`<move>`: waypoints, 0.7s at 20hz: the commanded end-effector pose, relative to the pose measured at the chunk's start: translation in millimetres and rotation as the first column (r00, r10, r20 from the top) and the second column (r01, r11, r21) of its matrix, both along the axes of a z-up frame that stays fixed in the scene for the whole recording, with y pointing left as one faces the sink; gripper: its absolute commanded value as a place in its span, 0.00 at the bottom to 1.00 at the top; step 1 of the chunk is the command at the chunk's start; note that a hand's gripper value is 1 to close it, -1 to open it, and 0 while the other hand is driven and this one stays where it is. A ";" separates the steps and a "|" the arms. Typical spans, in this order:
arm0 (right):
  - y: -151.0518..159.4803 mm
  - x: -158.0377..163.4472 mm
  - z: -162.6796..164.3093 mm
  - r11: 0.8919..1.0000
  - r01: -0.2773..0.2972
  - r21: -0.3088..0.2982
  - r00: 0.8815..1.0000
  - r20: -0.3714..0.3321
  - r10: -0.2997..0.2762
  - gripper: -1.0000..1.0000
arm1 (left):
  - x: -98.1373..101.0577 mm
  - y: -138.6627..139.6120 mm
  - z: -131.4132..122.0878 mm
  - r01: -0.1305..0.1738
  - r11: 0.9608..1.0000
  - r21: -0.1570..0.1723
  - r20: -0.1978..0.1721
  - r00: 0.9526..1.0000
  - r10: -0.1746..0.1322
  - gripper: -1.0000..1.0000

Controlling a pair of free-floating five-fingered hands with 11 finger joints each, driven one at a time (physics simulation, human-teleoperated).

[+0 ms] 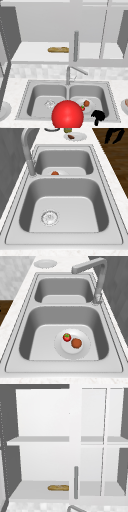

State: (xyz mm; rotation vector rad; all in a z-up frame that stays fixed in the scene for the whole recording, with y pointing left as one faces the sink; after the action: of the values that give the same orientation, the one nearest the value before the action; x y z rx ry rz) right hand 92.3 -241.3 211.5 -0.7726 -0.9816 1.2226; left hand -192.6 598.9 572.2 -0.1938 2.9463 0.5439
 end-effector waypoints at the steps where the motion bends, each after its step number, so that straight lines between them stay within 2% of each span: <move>1: 0.0 0.0 0.0 1.000 0.000 0.000 1.000 0.000 0.000 0.50 | -14.9 8.9 -19.5 0.021 0.999 0.032 -0.017 1.000 -0.021 0.00; 2: 0.0 0.0 0.0 1.000 0.000 0.000 1.000 0.000 0.000 0.50 | -18.0 11.2 -23.1 0.025 0.999 0.040 -0.019 1.000 -0.024 0.00; 3: 0.0 0.0 0.0 1.000 0.000 0.000 1.000 0.000 0.000 0.50 | -12.0 12.9 -29.0 0.041 0.998 0.038 -0.046 0.998 -0.039 0.00; 4: 0.0 0.0 0.0 1.000 0.000 0.000 1.000 0.000 0.000 0.50 | -9.4 9.0 -36.3 0.037 0.999 0.039 -0.052 0.998 -0.035 0.00; 7: 0.0 0.0 0.0 1.000 0.000 0.000 1.000 0.000 0.000 0.50 | -11.5 8.2 -57.4 0.009 0.999 0.046 -0.033 0.999 -0.007 0.00; 11: 0.0 0.0 0.0 1.000 0.000 0.000 1.000 0.000 0.000 0.50 | -6.4 -4.4 -89.9 0.010 0.999 0.045 -0.013 1.000 -0.010 0.00; 14: 0.0 0.0 0.0 1.000 0.000 0.000 1.000 0.000 0.000 0.50 | 0.6 -16.3 -114.0 0.000 0.999 0.046 -0.006 1.000 0.001 0.00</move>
State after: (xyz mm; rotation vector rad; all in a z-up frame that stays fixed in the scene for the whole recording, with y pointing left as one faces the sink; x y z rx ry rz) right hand 92.3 -241.3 211.5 -0.7726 -0.9816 1.2226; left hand -198.1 593.9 481.0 -0.1749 2.9449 0.5711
